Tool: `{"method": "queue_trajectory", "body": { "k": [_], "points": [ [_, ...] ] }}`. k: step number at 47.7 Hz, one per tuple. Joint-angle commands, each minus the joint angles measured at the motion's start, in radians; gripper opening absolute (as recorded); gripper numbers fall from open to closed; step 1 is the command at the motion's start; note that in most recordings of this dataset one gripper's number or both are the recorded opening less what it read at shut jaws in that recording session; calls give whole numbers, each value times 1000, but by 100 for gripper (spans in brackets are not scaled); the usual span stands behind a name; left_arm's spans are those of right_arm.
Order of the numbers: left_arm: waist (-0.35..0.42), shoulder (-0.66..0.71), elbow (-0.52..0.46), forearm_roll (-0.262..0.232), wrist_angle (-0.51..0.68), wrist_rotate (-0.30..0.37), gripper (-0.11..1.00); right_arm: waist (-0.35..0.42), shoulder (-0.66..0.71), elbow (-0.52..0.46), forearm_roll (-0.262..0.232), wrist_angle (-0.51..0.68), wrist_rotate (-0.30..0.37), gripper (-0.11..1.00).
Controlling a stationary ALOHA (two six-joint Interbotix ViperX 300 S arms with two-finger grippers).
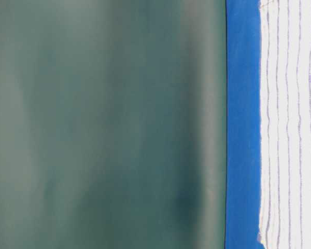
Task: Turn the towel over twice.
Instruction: 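Open both grippers and withdraw them sideways from the towel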
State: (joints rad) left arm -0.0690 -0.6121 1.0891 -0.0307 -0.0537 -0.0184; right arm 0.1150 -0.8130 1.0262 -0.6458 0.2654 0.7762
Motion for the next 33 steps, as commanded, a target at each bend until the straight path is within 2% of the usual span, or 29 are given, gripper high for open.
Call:
{"method": "queue_trajectory", "body": {
  "k": [1, 7, 20, 33],
  "points": [
    [41, -89, 15, 2, -37, 26, 78, -29, -72, 0, -61, -2, -2, 62],
    [77, -210, 49, 2, -48, 52, 78, -72, -178, 37, -110, -5, -2, 62],
    [114, -451, 164, 2, -49, 67, 78, -117, -308, 156, -109, -60, 15, 59],
    [118, -480, 189, 2, -49, 67, 78, -137, -301, 169, -101, -83, 25, 59]
  ]
}}
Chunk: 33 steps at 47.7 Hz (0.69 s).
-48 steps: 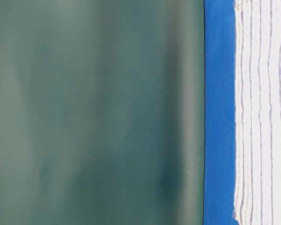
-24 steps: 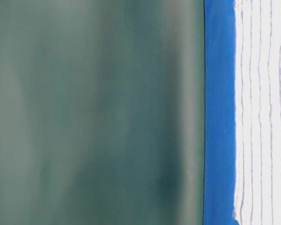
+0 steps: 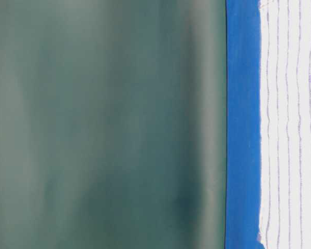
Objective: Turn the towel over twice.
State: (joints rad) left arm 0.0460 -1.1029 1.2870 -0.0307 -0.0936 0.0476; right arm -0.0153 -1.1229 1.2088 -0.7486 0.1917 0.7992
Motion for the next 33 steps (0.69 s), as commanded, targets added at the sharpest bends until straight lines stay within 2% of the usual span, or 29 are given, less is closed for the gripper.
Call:
{"method": "queue_trajectory", "body": {
  "k": [1, 21, 26, 33],
  "points": [
    [3, 11, -9, 2, -8, 2, 78, -8, 9, -14, 2, -11, 2, 59],
    [8, 31, -9, 2, -29, 0, 78, -23, 23, -18, 26, -14, 5, 59],
    [29, 75, -9, 2, -75, -2, 78, -60, 55, -28, 35, -14, 5, 59],
    [87, 190, -21, 2, -161, 2, 78, -155, 155, -51, 35, -37, 5, 59]
  ]
}}
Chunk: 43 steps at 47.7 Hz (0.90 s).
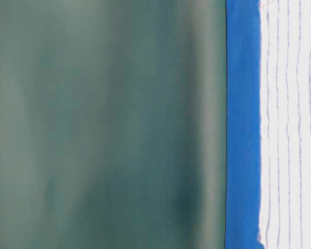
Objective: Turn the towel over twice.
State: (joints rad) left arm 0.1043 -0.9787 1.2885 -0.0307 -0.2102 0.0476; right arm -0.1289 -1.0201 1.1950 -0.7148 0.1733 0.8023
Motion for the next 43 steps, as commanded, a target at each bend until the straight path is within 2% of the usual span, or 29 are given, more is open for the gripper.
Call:
{"method": "queue_trajectory", "body": {
  "k": [1, 11, 20, 29, 43],
  "points": [
    [40, 86, -23, 2, -55, 2, 78, -57, 69, -40, 2, -23, 2, 59],
    [156, 305, -40, 2, -140, 2, 78, -241, 259, -49, 2, -75, 0, 59],
    [244, 505, -84, 2, -173, 2, 78, -357, 431, -71, -3, -110, -3, 59],
    [296, 695, -109, 2, -264, 2, 78, -431, 612, -101, -23, -158, -5, 59],
    [360, 920, -126, 2, -388, 2, 78, -465, 847, -161, -31, -261, -20, 59]
  ]
}}
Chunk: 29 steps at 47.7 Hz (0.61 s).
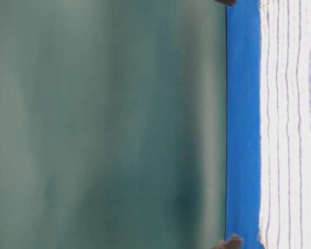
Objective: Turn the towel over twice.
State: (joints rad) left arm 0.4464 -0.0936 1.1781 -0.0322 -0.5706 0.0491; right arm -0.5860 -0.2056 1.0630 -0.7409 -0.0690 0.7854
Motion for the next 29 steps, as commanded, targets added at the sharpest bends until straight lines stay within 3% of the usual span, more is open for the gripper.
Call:
{"method": "queue_trajectory", "body": {
  "k": [1, 20, 26, 29],
  "points": [
    [23, 49, -17, 3, -34, 0, 78, -9, 49, -35, -6, -20, -3, 59],
    [55, 153, -37, 3, -54, 0, 74, -23, 146, -48, -6, -23, -3, 59],
    [61, 164, -40, 3, -32, 0, 61, -23, 146, -48, -6, -20, -3, 56],
    [61, 172, -46, 3, -17, 2, 51, -25, 146, -48, -6, -18, -5, 49]
  ]
}}
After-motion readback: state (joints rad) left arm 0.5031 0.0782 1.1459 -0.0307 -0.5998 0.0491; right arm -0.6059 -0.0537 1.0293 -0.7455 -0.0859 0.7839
